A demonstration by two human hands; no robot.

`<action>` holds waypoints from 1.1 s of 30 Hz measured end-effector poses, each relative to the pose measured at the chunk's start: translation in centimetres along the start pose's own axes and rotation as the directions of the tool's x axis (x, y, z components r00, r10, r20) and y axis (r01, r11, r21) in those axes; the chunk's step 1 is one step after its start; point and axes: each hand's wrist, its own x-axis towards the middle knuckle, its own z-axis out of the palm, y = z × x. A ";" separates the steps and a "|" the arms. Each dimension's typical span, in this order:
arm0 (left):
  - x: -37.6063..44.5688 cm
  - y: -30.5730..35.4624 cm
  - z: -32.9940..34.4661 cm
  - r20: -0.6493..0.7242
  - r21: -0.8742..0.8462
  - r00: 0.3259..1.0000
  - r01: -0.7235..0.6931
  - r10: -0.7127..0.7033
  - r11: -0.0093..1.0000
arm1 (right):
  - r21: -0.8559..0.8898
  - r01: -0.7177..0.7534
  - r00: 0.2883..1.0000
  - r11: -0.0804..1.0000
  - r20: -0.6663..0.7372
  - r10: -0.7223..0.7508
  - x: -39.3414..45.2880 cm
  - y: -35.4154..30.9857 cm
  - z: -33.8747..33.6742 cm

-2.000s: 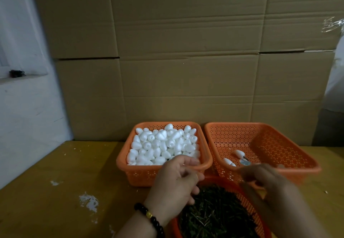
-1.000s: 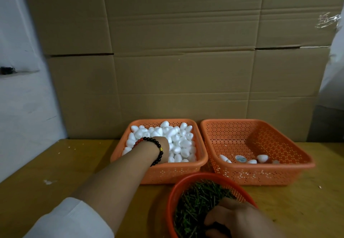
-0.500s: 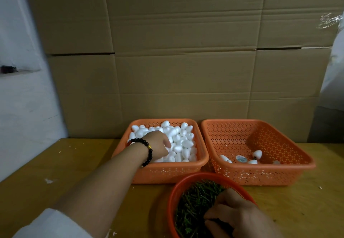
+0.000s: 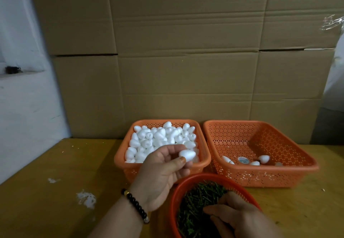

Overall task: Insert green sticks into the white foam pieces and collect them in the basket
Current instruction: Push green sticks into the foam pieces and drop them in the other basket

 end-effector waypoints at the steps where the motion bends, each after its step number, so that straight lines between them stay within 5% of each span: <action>1: -0.3 -0.1 0.1 0.013 -0.048 1.000 0.011 -0.010 0.999 | -0.018 0.015 1.000 1.000 -0.004 -0.015 0.0 0.1 -0.1; 10: -1.0 -0.4 1.1 0.000 -0.183 0.999 0.047 -0.048 0.982 | -0.180 0.002 0.985 0.984 -0.172 -0.034 0.4 -0.1 -0.2; 15: -1.3 -0.7 1.4 0.019 -0.230 0.997 0.082 -0.080 0.970 | -0.067 0.011 0.987 0.998 -0.162 -0.022 0.3 0.3 0.4; 20: -1.7 -0.6 1.7 0.060 -0.265 0.990 0.141 -0.129 0.954 | -0.140 0.017 0.971 0.990 -0.235 -0.050 0.4 0.0 0.3; 26: -2.1 -0.5 1.8 0.079 -0.271 0.981 0.195 -0.180 0.943 | 0.006 0.028 0.992 1.000 -0.122 -0.027 0.1 1.1 1.3; 33: -2.2 -0.4 2.5 0.081 -0.364 0.977 0.215 -0.199 0.906 | -0.022 0.060 0.968 0.998 -0.244 -0.064 0.0 0.8 1.4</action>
